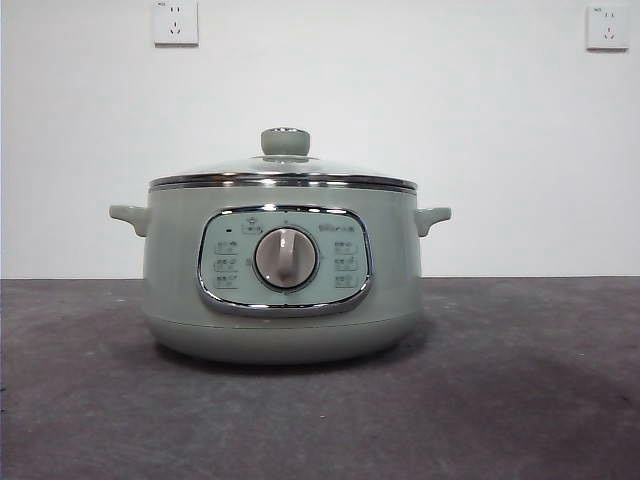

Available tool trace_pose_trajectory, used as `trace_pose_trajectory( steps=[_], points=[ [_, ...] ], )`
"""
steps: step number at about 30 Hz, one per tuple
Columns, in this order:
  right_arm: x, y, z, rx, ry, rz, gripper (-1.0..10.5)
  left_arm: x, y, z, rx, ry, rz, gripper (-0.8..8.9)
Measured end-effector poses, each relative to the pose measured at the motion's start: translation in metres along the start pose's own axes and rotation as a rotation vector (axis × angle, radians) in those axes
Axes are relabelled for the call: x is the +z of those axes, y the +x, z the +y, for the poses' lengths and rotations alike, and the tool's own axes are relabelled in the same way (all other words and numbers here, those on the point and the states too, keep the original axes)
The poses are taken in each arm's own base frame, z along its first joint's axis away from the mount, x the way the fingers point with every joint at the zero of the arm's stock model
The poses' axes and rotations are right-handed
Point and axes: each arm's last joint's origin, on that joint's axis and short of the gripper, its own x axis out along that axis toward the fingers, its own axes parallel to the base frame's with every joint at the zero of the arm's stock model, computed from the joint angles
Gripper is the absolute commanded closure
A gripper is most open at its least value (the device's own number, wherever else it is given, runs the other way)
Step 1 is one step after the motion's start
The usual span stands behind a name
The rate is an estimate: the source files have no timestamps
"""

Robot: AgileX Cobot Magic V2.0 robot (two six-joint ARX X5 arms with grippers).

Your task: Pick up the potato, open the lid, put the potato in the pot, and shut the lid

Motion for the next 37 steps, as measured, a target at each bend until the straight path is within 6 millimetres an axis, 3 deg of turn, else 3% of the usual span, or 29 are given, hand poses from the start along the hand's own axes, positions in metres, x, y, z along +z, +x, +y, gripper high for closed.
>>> trace_pose_trajectory(
  steps=[3, 9, 37],
  points=[
    [-0.018, 0.001, 0.000, 0.010, 0.000, 0.002, 9.5, 0.000, 0.000, 0.000, 0.000, 0.000, 0.000, 8.16],
    [-0.035, 0.002, 0.000, 0.011, -0.003, 0.016, 9.5, 0.000, 0.000, 0.000, 0.000, 0.000, 0.000, 8.16],
    [-0.035, 0.002, -0.002, 0.000, -0.027, 0.025, 9.5, 0.000, 0.000, 0.000, 0.000, 0.000, 0.001, 8.16]
  ],
)
